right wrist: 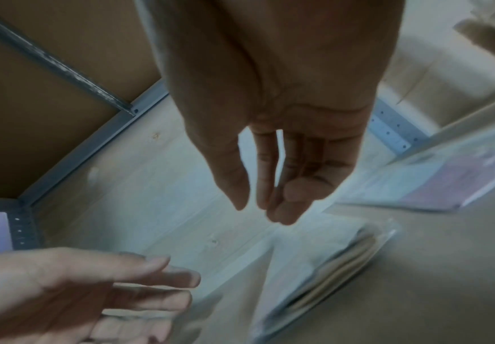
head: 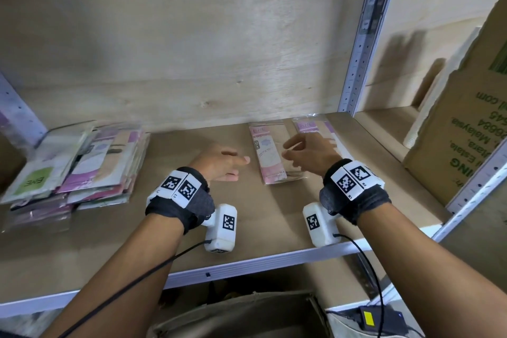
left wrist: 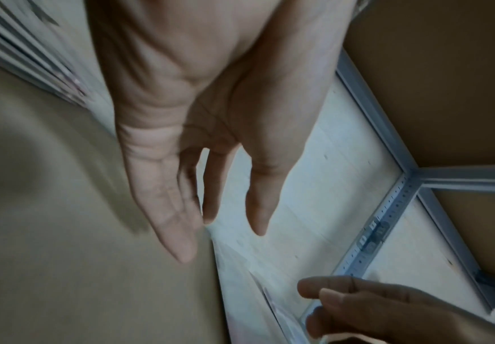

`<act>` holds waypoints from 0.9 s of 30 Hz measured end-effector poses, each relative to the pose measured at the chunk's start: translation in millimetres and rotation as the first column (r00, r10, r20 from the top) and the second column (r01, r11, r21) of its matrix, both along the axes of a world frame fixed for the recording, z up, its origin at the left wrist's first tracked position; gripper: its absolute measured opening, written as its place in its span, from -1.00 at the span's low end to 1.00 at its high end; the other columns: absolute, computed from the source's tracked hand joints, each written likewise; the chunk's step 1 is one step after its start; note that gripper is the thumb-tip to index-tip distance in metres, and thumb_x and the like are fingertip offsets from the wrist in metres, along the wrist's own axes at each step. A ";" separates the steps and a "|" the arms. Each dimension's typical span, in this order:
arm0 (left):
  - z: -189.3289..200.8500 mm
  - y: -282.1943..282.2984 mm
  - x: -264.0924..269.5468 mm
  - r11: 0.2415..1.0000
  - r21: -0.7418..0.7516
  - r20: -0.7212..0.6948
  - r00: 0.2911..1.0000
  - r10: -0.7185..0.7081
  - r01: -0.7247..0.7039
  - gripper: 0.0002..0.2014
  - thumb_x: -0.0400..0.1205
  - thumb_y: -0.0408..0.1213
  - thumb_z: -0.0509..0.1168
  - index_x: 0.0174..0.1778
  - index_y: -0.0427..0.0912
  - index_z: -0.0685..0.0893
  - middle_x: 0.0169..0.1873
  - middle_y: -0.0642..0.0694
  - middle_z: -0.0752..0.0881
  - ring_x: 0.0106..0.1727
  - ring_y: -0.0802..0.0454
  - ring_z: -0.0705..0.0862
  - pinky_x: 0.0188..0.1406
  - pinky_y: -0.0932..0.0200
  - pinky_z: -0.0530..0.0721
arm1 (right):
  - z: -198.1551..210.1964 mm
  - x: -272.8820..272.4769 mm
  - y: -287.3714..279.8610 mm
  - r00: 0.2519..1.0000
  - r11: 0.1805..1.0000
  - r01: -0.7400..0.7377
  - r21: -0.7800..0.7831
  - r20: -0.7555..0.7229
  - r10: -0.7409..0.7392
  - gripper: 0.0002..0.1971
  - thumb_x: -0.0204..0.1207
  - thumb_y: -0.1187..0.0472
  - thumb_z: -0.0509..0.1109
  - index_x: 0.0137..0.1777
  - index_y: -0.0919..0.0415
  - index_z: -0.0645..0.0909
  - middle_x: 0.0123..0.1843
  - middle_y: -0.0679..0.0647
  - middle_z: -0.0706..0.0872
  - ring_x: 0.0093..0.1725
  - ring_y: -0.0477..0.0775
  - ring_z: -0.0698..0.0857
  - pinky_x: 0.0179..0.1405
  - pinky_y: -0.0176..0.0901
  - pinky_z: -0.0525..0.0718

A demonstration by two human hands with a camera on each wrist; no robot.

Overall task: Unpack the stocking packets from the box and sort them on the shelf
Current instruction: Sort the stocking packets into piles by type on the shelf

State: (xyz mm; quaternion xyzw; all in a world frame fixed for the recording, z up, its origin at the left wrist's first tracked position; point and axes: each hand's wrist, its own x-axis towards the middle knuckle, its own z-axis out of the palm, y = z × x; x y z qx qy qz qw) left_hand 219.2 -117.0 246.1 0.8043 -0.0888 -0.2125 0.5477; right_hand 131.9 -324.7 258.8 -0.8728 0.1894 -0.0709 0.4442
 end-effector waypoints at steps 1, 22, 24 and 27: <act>3.2 11.3 1.8 1.000 -0.012 0.015 1.000 0.015 -0.015 -0.46 0.50 -0.17 0.59 0.37 -0.23 0.63 0.15 -0.18 0.75 -0.02 -0.01 0.83 -0.17 0.22 0.83 | 2.1 -0.1 9.1 0.998 0.998 -0.055 0.042 0.014 0.054 -0.82 0.50 0.25 0.50 0.09 0.20 0.71 -0.11 0.11 0.81 -0.26 0.02 0.75 -0.27 -0.15 0.71; 42.0 268.8 31.9 0.828 -0.147 0.225 0.796 0.561 -0.542 -0.90 0.39 -0.15 0.47 -0.20 0.04 0.80 -0.32 -0.01 0.87 -0.27 0.01 0.84 -0.21 0.10 0.79 | 6.5 138.5 284.5 0.906 0.903 -0.346 0.253 -0.159 0.392 -0.40 0.49 -0.06 0.54 0.25 0.47 0.55 0.02 0.26 0.76 -0.14 0.25 0.74 0.06 0.17 0.79; 40.0 277.5 30.3 0.845 -0.134 0.218 0.816 0.535 -0.519 -0.90 0.42 -0.16 0.45 -0.17 0.03 0.80 -0.37 0.07 0.85 -0.34 0.06 0.85 -0.25 0.15 0.76 | -1.7 144.2 295.6 0.897 0.923 -0.370 0.108 -0.218 0.385 -0.21 0.39 -0.17 0.58 0.38 0.45 0.49 0.22 0.32 0.73 0.08 0.31 0.76 0.18 0.22 0.74; 38.0 282.9 29.0 0.851 -0.115 0.224 0.821 0.525 -0.512 -0.95 0.54 -0.23 0.44 -0.13 0.02 0.79 -0.37 0.06 0.85 -0.38 0.11 0.84 -0.29 0.18 0.77 | -12.8 148.1 297.6 0.885 0.924 -0.380 0.040 -0.275 0.376 -0.24 0.36 -0.15 0.61 0.38 0.38 0.51 0.23 0.31 0.72 0.07 0.24 0.71 0.08 0.05 0.69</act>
